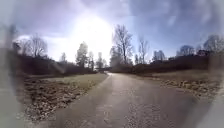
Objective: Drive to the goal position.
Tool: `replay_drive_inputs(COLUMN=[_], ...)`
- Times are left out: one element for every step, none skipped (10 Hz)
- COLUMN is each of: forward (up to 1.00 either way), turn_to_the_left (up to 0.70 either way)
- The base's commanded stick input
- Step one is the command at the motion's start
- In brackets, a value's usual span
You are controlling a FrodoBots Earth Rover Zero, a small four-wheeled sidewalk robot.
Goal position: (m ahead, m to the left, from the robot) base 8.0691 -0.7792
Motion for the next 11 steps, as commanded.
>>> replay_drive_inputs(forward=[0.85,0.85,0.85,0.85,0.85,0.85,0.85,0.85,0.85,0.85,0.85], turn_to_the_left=[0.06,0.05,0.05,0.04,0.04,0.04,0.04,0.03,0.03,0.03,0.03])
